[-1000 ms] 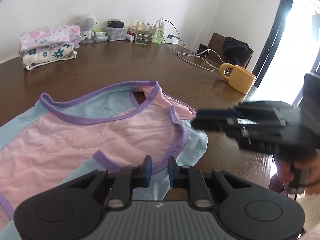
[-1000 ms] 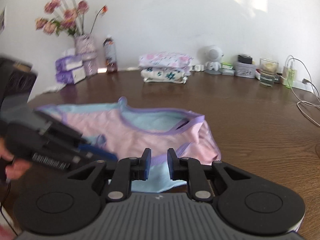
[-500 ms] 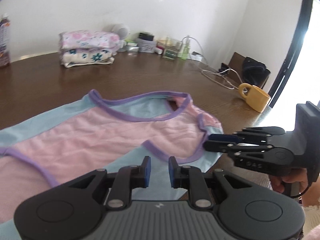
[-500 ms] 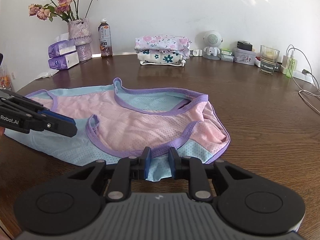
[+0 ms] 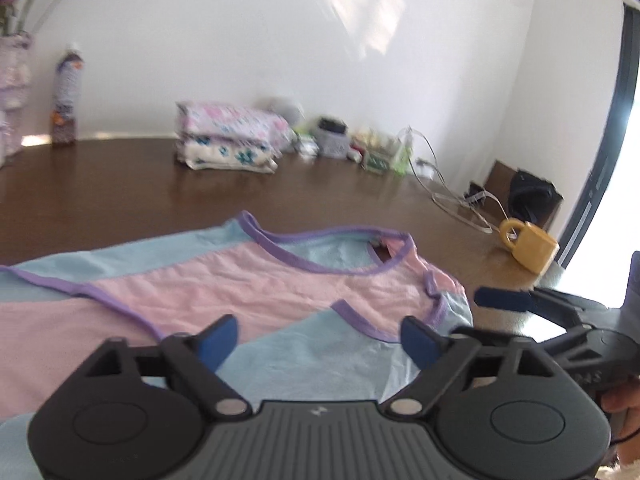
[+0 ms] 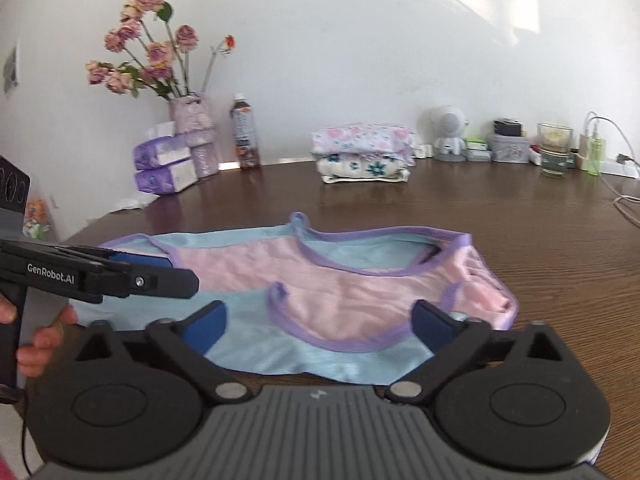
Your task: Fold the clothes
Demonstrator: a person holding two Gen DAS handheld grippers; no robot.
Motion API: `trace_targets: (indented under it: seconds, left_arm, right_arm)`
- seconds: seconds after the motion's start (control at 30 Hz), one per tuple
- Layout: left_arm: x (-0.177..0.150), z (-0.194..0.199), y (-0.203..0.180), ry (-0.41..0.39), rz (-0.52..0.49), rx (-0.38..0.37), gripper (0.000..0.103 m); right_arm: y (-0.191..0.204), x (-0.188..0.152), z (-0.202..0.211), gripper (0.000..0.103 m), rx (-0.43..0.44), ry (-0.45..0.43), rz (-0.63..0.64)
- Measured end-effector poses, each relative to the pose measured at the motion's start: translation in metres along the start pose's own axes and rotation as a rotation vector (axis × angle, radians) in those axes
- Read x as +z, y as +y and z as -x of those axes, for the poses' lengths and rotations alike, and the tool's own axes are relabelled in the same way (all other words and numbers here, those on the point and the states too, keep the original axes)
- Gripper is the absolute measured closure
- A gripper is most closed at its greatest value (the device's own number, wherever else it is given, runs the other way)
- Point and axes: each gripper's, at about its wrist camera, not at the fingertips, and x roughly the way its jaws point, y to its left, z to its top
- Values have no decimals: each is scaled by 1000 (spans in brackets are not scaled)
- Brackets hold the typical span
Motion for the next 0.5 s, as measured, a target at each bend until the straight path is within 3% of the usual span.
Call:
trace_targets:
  seconds: [0.13,0.33,0.5]
  left_arm:
    - [-16,28,18,-22,77,95,1]
    - [-39,56,46,-24,166,246,1]
    - [-43,74,53,-56,176,278,1]
  right_arm:
    - [18,-3,-10,0,30,9,-12]
    - [35,-10,-34,0,22,63,-38]
    - [47,-10,-37,0,34,57,-37]
